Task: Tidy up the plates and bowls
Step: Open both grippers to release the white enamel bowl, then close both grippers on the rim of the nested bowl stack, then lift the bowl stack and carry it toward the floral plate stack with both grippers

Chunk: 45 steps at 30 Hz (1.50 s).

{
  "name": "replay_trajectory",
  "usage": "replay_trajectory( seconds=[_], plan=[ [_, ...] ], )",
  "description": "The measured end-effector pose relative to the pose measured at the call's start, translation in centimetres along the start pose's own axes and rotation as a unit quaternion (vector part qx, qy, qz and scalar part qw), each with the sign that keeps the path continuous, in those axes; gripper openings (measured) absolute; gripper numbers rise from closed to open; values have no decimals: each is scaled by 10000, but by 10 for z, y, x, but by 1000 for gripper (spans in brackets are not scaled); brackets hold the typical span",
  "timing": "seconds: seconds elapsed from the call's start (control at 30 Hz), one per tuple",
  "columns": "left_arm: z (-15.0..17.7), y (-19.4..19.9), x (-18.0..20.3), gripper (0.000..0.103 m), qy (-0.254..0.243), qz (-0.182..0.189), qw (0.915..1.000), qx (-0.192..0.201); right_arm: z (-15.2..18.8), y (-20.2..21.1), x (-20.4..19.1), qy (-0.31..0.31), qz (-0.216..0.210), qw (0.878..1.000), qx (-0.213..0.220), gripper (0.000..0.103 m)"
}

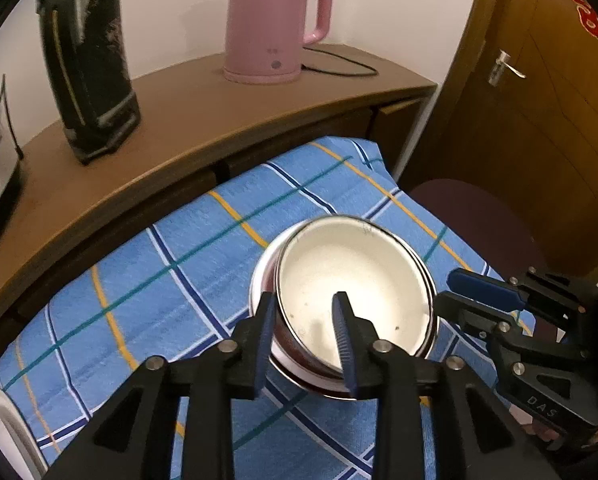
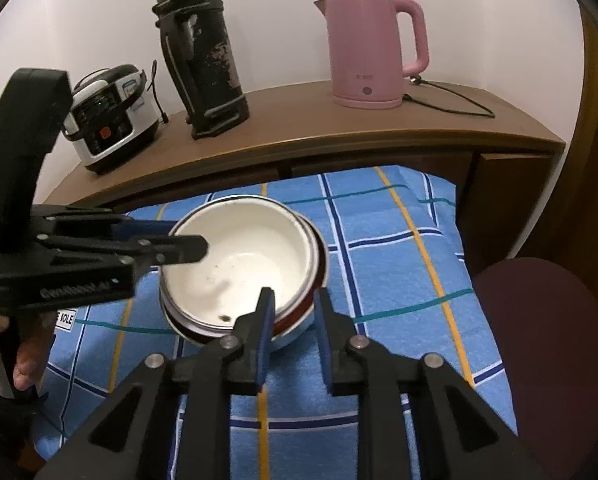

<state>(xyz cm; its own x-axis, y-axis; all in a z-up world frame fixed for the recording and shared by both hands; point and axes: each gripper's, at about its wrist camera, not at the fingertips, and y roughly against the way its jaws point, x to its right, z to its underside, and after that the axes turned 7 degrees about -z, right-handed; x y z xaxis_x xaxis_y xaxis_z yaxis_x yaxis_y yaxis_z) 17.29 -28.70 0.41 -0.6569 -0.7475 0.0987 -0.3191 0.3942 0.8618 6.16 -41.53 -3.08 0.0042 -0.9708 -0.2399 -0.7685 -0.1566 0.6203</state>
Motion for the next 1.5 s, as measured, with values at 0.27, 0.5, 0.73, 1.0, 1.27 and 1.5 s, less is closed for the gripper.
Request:
replay_trajectory(
  seconds=[0.27,0.5,0.73,1.0,1.27,1.5],
  plan=[
    [-1,-1,-13,78,262,-15,9996,100,-6,-1,11,-212,-28,9997,125,41],
    [4,-15,-7,78,255,145,9994,-166,-7,-15,20,-454,-119,9989,27,41],
    [10,-28,-4,78,332,260,9982,-415,-4,-21,25,-636,-290,9976,3,41],
    [16,-44,-4,70,420,489,9957,-670,0,-30,21,-775,-428,9960,-102,39],
    [19,-43,-9,49,555,276,9951,-769,-6,-30,15,-728,-175,9972,-46,26],
    [21,-36,-16,41,686,162,9946,-765,-15,-35,15,-736,-200,9971,-83,25]
  ],
)
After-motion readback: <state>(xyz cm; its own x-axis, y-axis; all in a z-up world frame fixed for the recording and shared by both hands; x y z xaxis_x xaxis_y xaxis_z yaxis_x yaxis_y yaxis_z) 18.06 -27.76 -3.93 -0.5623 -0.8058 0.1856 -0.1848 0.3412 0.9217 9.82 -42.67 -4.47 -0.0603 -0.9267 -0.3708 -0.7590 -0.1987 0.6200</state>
